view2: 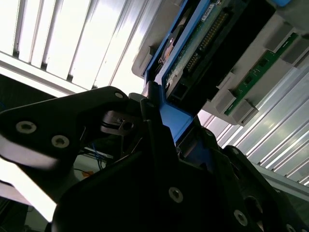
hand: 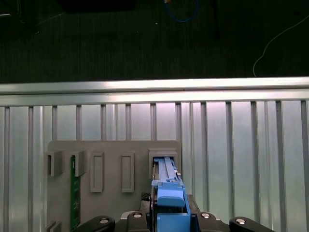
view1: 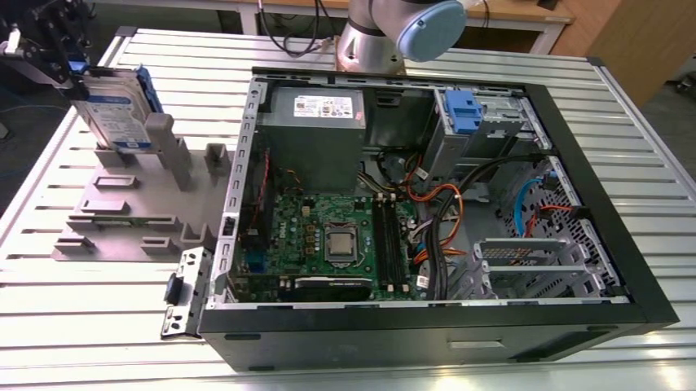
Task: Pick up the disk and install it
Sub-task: 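Pick up the disk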
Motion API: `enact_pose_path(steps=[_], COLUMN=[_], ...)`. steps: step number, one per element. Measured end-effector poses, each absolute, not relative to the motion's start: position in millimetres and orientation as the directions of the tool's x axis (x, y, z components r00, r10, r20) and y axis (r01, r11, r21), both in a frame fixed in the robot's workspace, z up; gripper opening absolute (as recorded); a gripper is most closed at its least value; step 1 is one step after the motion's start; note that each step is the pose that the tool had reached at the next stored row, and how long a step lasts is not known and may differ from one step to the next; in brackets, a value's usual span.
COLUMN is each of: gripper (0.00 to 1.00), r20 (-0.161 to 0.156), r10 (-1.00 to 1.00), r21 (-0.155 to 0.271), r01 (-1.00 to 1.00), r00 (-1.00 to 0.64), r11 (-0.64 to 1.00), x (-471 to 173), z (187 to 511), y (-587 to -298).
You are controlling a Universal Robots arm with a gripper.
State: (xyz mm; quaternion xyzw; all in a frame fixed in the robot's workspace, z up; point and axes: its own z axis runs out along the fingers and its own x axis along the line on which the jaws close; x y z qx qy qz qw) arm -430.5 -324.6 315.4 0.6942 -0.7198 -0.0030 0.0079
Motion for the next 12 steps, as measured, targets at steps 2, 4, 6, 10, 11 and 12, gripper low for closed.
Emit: enact_pose_path(steps=[2, 4, 6, 10, 11, 12], gripper=[0.37, 0.37, 0.37, 0.37, 0.37, 0.37], r20=[0.007, 0.007, 0.007, 0.007, 0.007, 0.007], r10=[-0.999, -0.999, -0.999, -0.999, -0.999, -0.999], r21=[0.015, 0.015, 0.015, 0.015, 0.015, 0.015], r01=[-0.999, -0.999, -0.999, -0.999, -0.999, -0.999], r00=[-0.036, -0.036, -0.036, -0.036, -0.036, -0.036], r11=[0.036, 0.036, 0.036, 0.036, 0.036, 0.036], x=[-430.4, -430.5, -430.5, -430.5, -430.5, -430.5], z=[315.8, 316.4, 317.0, 318.0, 318.3, 318.5], y=[-324.7, -324.7, -324.7, -324.7, -324.6, -324.6])
